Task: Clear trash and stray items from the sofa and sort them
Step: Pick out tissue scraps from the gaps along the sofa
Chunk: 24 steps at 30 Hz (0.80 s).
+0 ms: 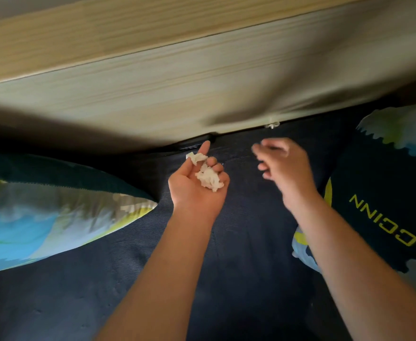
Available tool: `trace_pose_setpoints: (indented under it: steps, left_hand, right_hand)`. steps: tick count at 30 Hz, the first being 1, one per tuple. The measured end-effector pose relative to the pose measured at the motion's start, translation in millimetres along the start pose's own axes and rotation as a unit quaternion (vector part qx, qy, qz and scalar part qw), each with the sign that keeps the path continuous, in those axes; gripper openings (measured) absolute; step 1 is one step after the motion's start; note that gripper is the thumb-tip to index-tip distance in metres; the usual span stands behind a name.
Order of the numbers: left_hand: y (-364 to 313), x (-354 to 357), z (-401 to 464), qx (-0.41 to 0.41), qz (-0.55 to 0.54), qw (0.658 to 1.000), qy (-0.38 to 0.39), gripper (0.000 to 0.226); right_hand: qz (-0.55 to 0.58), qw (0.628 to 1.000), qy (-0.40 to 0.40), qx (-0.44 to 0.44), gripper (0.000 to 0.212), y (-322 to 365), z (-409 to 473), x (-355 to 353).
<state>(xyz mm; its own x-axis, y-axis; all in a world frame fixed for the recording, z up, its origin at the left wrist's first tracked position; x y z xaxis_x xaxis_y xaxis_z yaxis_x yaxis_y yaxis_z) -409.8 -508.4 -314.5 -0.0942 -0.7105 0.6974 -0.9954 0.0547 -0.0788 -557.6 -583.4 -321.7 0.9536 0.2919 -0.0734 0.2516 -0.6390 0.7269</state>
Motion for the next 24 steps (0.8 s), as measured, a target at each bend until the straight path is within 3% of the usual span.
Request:
trace_pose_setpoints:
  steps: [3, 6, 9, 17, 24]
  left_hand:
    - [-4.4, 0.8, 2.9, -0.004, 0.017, 1.0, 0.02, 0.037]
    - [-8.4, -0.7, 4.8, -0.01, 0.032, 0.999, 0.034, 0.038]
    - [-12.8, -2.5, 6.1, -0.008, 0.045, 0.998, 0.04, 0.038]
    - [-20.0, 0.2, 12.0, -0.024, 0.075, 0.996, 0.043, 0.04]
    - [-15.5, 8.0, 11.1, -0.035, 0.104, 0.993, 0.053, 0.038]
  right_hand:
    - [0.003, 0.998, -0.053, 0.028, 0.052, -1.0, 49.9, -25.2]
    - [-0.053, 0.996, -0.017, 0.064, 0.035, -7.7, 83.2, -26.7]
    - [-0.105, 0.992, -0.048, 0.05, 0.015, -13.6, 98.3, -26.2]
    - [-0.257, 0.96, -0.093, 0.061, 0.031, -12.8, 109.6, -18.6]
    - [-0.176, 0.97, -0.138, 0.1, 0.026, -9.9, 121.1, -31.0]
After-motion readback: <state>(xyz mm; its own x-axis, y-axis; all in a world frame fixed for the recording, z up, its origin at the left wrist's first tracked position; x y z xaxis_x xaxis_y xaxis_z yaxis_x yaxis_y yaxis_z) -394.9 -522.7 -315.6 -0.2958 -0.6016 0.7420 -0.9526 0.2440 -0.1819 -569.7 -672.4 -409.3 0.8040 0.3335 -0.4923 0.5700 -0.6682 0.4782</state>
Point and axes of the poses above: each hand's wrist, its own z-axis towards the middle knuckle, its own x-axis out of the palm, y = z × x, the point moved 3 cm from there along z, towards the middle knuckle, and after that the axes turned 13 degrees about y, right-handed, at the moved point
